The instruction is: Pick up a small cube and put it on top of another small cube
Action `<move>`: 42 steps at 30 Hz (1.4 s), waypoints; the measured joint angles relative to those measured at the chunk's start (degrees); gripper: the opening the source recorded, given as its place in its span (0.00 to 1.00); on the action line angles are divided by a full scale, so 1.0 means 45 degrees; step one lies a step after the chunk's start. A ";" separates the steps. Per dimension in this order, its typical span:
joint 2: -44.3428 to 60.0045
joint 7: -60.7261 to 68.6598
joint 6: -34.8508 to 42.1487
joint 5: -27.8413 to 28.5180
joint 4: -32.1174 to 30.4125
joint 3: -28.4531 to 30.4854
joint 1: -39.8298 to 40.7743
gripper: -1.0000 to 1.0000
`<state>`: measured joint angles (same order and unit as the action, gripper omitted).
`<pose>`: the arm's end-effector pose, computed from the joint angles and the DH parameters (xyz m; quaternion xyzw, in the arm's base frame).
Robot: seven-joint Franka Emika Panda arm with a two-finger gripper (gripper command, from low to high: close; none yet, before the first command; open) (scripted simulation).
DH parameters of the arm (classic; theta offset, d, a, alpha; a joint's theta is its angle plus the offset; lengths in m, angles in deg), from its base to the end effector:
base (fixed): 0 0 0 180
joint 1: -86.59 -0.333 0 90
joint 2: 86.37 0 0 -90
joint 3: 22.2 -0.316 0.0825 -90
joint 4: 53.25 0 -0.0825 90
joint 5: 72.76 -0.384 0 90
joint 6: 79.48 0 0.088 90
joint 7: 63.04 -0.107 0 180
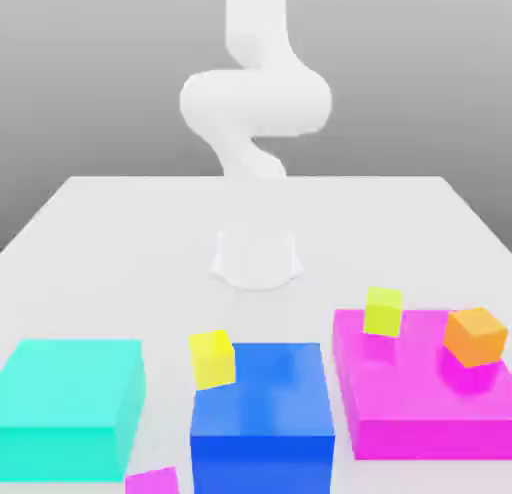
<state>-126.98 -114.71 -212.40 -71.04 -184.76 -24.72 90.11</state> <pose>0.3795 -0.0012 0.6822 -0.8390 0.4088 -0.3361 0.1268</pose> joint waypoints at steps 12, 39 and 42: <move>0.5662 -0.6575 -0.1179 0.2285 0.0310 -0.1892 0.2870 0.50; 1.5697 -1.4210 -0.5303 0.1718 0.0975 -0.1098 0.3659 0.00; 1.5825 -1.4236 -0.5419 0.1747 0.1001 -0.1064 0.3630 0.00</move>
<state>-55.77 -178.77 -236.78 -63.18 -180.25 -29.51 106.45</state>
